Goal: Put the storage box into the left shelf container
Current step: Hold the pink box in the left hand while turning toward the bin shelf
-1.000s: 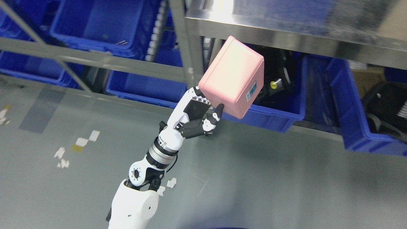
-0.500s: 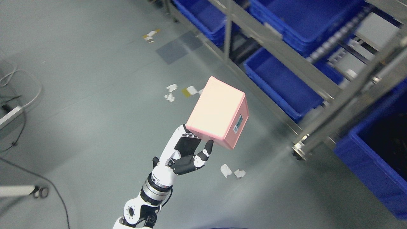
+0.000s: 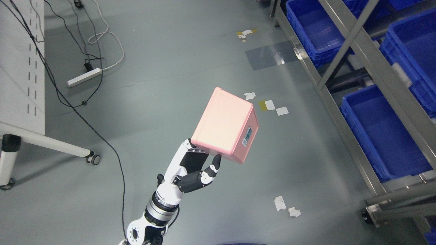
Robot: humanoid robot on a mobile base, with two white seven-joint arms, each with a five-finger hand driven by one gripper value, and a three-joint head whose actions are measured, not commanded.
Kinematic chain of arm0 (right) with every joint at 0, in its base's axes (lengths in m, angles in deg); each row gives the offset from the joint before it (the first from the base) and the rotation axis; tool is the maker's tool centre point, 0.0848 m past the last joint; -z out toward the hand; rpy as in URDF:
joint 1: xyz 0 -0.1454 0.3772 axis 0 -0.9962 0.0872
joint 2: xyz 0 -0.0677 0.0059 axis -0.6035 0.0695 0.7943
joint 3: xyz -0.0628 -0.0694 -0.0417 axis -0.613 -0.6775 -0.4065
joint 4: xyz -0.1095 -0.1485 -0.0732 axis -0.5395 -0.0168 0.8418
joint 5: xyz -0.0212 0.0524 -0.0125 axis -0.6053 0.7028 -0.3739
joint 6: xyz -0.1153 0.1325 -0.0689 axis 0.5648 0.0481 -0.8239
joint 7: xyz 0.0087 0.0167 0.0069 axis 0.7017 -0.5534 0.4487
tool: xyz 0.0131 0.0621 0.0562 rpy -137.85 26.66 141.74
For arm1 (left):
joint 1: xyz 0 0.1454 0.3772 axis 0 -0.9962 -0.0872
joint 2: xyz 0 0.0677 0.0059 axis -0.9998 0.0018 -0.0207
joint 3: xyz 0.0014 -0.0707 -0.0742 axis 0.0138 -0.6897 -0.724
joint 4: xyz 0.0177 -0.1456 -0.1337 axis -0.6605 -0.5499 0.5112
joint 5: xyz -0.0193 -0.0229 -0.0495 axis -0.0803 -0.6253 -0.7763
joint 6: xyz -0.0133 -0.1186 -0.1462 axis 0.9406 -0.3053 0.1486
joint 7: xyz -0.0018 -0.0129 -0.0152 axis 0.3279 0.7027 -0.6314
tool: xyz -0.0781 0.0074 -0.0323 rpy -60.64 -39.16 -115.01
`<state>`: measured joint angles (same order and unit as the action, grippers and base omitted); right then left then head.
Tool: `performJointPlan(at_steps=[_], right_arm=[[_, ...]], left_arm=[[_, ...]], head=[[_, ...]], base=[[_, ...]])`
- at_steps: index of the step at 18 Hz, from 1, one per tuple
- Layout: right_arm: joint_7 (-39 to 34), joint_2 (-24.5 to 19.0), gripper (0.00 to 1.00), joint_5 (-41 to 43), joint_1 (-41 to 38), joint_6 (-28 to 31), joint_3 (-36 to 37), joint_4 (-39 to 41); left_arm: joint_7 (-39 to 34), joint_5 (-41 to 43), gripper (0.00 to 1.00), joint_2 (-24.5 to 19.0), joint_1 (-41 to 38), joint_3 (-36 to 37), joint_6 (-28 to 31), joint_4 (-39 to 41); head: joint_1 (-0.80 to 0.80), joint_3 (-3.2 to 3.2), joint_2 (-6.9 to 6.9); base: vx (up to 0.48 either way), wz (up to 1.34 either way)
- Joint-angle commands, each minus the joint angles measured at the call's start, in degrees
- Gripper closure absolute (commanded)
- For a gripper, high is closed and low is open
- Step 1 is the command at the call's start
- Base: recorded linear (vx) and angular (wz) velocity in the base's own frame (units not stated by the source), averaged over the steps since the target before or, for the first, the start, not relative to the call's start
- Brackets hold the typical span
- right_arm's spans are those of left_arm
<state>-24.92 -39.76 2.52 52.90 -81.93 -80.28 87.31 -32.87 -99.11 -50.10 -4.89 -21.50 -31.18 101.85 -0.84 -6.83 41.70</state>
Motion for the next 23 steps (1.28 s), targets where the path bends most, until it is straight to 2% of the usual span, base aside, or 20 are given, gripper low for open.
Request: performJointPlan(at_steps=[1,10,23], right_arm=[[0.04,1.00,0.00,1.23,0.25,0.19,0.00,1.00],[-0.05,1.00,0.00,1.23,0.25,0.19,0.00,1.00],[-0.05,1.00,0.00,1.23,0.25,0.19,0.00,1.00]], left_arm=[[-0.05,0.00,0.98,-0.52,-0.52,-1.29,-0.03,1.15],[-0.05,0.00,0.98,-0.61,-0.70,-1.20,0.06,0.88],[0.65,0.00,0.98,-0.61,-3.59,-0.50,-0.03,0.88]], head=[[0.00,0.00,0.00],[0.00,0.00,0.02],[0.00,0.00,0.02]], base=[[0.157,0.39],[0.220,0.12],[0.435,-0.04]])
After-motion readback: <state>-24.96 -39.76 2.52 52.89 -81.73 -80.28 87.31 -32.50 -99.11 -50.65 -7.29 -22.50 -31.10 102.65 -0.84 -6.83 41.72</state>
